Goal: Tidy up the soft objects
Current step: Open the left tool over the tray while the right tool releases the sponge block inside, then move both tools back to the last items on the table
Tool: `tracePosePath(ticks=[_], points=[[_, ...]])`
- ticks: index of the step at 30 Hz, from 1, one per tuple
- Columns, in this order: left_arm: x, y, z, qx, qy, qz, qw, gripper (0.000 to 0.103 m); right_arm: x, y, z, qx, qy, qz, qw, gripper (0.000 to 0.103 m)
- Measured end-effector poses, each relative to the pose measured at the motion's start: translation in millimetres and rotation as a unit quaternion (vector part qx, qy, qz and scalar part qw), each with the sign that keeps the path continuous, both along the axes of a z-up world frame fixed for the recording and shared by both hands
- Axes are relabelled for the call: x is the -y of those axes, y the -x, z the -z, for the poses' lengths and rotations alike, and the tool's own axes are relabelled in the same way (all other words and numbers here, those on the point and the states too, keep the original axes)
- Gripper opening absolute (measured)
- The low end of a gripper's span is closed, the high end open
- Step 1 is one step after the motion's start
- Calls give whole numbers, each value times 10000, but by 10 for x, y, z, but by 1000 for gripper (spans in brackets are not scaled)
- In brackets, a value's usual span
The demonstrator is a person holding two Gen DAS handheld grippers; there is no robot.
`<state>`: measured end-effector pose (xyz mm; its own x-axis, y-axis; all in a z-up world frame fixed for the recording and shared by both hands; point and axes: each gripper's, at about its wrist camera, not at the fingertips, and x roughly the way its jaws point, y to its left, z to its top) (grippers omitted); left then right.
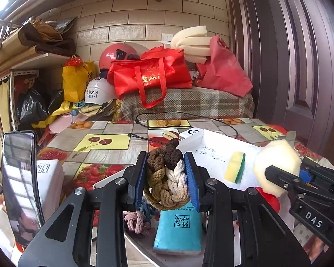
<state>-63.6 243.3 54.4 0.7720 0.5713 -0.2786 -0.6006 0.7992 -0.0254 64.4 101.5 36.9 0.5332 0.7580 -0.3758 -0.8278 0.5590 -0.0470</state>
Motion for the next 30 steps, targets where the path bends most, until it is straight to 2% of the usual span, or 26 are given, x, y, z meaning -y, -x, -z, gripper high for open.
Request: tracePosePath(ticks=[5,8,9,10,11,12,13,15,23,24,25,26,30], points=[[-31,-59,15,-142,89,12,9999,36,-265,-34,25,27,168,-52,9998,25],[-51,-57,15,-149,138,-24,9998,50,-312,-58,40,-13,227,-33,9997,26],[-47,-53,17,-147,125,-56,9998,65,-311,-62,45,-33,249,-39,9997,39],[-49,-42,10,-124,113,-167,9997,74,-312,-62,45,-30,246,-15,9997,63],[-67,-20,11,-75,147,-241,9996,79,-307,-55,39,7,217,54,9997,73],[-97,-7,13,-43,216,-291,9993,87,-282,-57,26,53,160,202,9997,79],[-128,0,14,-32,283,-338,9990,94,-245,-66,19,32,82,246,9997,81],[-170,13,22,-21,369,-449,9983,100,-228,-93,6,-26,6,260,9997,83],[-168,34,22,28,361,-495,9981,102,-222,-76,-14,68,-50,328,9994,88],[-171,34,23,32,369,-507,9980,102,-215,-78,-16,68,-69,345,9994,91],[-171,38,21,46,378,-496,9980,103,-208,-82,-18,66,-88,365,9993,101],[-163,37,19,50,367,-486,9981,103,-194,-96,-19,59,-111,393,9991,103],[-147,70,0,97,296,-479,9984,103,-161,-65,-40,137,-201,409,9989,103]])
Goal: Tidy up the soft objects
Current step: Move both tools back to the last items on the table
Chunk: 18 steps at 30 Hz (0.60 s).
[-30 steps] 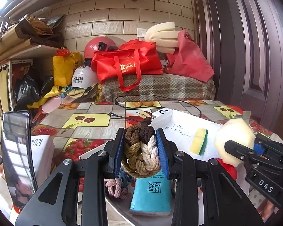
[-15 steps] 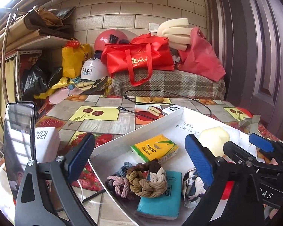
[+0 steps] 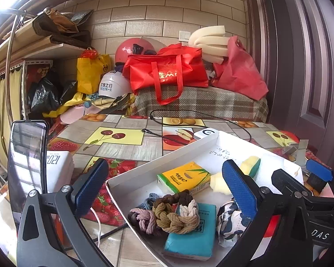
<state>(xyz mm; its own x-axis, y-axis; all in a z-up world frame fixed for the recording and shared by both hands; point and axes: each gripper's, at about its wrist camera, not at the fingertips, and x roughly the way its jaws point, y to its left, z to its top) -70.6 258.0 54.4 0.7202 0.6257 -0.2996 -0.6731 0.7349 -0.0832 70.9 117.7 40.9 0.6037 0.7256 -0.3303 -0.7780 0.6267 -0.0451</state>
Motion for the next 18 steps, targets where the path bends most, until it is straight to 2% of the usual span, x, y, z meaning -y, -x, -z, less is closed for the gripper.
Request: tracePosePath(ticks=[5,9,14,17,18], points=[[89,44,-21,86,-159,147,9997,103,75,80,-28,199,-122,-5,9997,103],[193,62,-24,51,-202,307,9993,103,234,41,-21,60,-35,129,9999,103],[401,59,-26,-29,-250,656,9975,103,631,-139,-11,-464,-134,349,9982,103],[598,44,-31,-86,-330,942,9950,103,964,-304,5,-900,-214,623,9938,103],[674,39,-31,-104,-376,1044,9938,103,1090,-354,10,-918,-222,790,9924,103]])
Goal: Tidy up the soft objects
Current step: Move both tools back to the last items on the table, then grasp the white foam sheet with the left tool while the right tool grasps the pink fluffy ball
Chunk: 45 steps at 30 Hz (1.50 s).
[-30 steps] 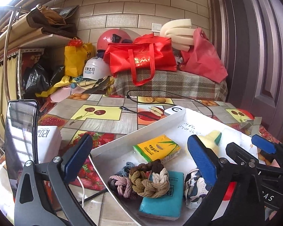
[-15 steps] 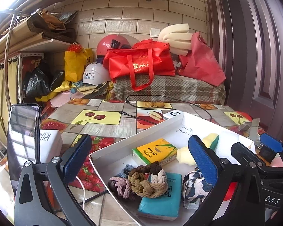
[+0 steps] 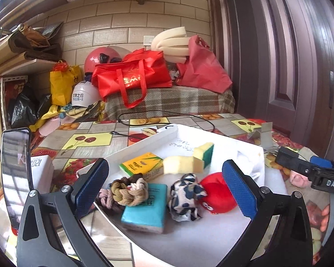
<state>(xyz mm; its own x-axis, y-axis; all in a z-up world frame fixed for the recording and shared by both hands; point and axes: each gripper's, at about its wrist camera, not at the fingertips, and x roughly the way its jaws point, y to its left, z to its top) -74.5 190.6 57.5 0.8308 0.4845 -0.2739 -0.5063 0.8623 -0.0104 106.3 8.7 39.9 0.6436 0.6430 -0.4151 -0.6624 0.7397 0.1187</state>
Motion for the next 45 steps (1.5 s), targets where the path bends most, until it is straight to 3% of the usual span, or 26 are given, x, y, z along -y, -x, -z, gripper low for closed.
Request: tracePosePath(ticks=[2,6,10,12,14,15,18,20,25,31,39,41,43,45], points=[[161,-24,-2,-39,-64,250,9997,103,215,-110,25,62,329,420,9986,103],[509,-101,0,-163,-160,808,9965,103,692,-504,81,-603,346,963,9929,103],[859,-243,28,-488,-274,1530,9866,103,784,-738,203,-1260,428,762,9882,103],[998,-322,46,-653,-353,1718,9823,103,711,-705,221,-1260,525,549,9891,103],[1064,-437,66,-812,-192,1971,9768,103,612,-659,201,-1115,614,340,9913,103],[1073,-517,81,-924,-34,2104,9732,102,543,-653,197,-1064,686,280,9916,100],[1110,-783,185,-1430,533,2495,9563,102,431,-794,291,-1364,930,262,9859,68],[1122,-886,251,-1686,827,2559,9483,102,501,-834,301,-1503,724,191,9858,60],[1116,-1031,347,-2022,1132,2567,9383,102,827,-926,328,-1907,-48,201,9814,59],[1099,-1221,390,-2258,1001,2261,9423,102,843,-922,309,-1934,-211,128,9808,59],[1205,-1695,436,-2586,654,2089,9409,102,932,-971,320,-2023,-396,331,9780,59],[1237,-1803,451,-2662,607,2079,9393,93,966,-979,322,-2040,-465,397,9771,59],[1305,-1869,483,-2852,354,1945,9379,74,983,-989,318,-2037,-481,439,9769,59],[1357,-1839,471,-2801,261,2116,9360,51,985,-991,319,-2041,-494,433,9767,59]])
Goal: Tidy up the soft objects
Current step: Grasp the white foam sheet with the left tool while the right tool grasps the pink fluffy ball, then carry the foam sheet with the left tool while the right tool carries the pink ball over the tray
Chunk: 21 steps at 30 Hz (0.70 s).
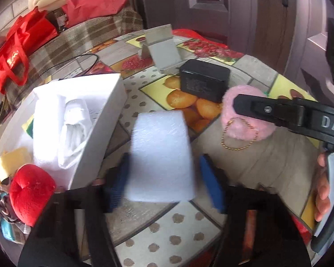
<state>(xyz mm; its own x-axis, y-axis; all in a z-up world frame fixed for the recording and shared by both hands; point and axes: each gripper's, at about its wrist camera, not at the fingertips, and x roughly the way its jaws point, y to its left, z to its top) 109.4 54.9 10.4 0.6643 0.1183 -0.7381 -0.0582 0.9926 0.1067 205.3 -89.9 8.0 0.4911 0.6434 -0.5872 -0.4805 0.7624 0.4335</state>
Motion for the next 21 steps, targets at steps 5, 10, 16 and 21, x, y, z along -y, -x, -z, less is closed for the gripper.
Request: tracePosePath(ticks=[5,10,16,21], points=[[53,173,-126,496,-103,-4,9987,51,-5,7,-2,23,-10,-40,10000,58],[83,474,-310,1269,-238,-247,9913,51,23,168,-126,504,-171,-102,9985,43],[39,767,-436,1900,-158,-438,9807,51,78,399,-238,1011,-286,-43,9945,28],[-46,812,-467,2045,3,-547,9773,51,120,274,-171,692,-190,406,9966,79]])
